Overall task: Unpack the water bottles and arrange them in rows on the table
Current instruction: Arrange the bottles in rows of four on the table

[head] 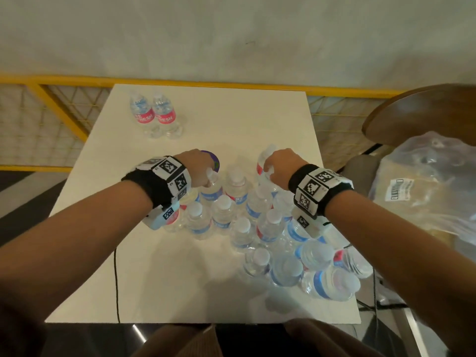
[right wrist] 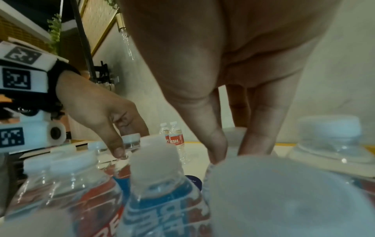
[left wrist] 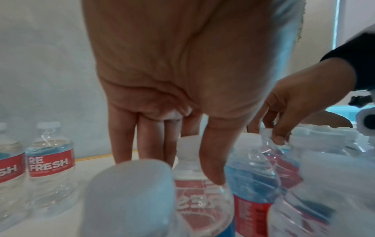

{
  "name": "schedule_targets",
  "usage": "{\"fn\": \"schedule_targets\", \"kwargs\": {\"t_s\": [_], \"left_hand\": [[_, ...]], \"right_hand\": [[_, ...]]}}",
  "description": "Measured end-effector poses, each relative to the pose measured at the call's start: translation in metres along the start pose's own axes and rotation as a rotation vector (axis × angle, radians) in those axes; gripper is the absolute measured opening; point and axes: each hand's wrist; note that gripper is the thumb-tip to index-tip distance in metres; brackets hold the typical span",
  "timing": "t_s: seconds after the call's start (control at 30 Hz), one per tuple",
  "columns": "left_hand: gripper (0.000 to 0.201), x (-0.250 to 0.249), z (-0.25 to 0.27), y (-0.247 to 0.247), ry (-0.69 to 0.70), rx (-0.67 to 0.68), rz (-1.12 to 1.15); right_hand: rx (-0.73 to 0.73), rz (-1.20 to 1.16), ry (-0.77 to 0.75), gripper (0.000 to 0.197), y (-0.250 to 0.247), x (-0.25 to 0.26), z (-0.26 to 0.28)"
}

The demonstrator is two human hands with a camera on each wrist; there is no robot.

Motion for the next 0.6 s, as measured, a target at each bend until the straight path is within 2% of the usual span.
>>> {"fn": "schedule_targets", "kwargs": {"t_s": [0.13,0.23,0.4,0.5,0.6], "left_hand": [[0.028,0.015,-0.006,-0.006,-0.073,-0.038,0.072],[0.016,0.026,-0.01,-0.012,-0.11,-0.057,0.08],[0.018,0.045,-0.015,-0.019,-0.12,-0.027,0.043],[0.033,0.051,-0.016,-0.018,-0.07,-0.011,0.036],[0.052,0.065,-0.016,-0.007,-0.06,-0.041,0.234]], "right_hand": [[0.006,-0.03,-0.016,0.027,-0.002,0.007,-0.016],[0.006,-0.041,-0.022,0.027,-0.006,0.015,-0.025],[0.039,-0.023,-0.048,0.031,-0.013,0.027,-0.034],[0.069,0.005,-0.052,0.033,-0.019,0.031,-0.033],[0.035,0.029,-0.056,0.037,-0.028,0.033,-0.024]]}}
Point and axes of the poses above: each hand's wrist, its own z-axis away from the middle knuckle, its own y-axis out of the palm, x = y × z, and after that the axes turned 9 degrees about x, right-handed
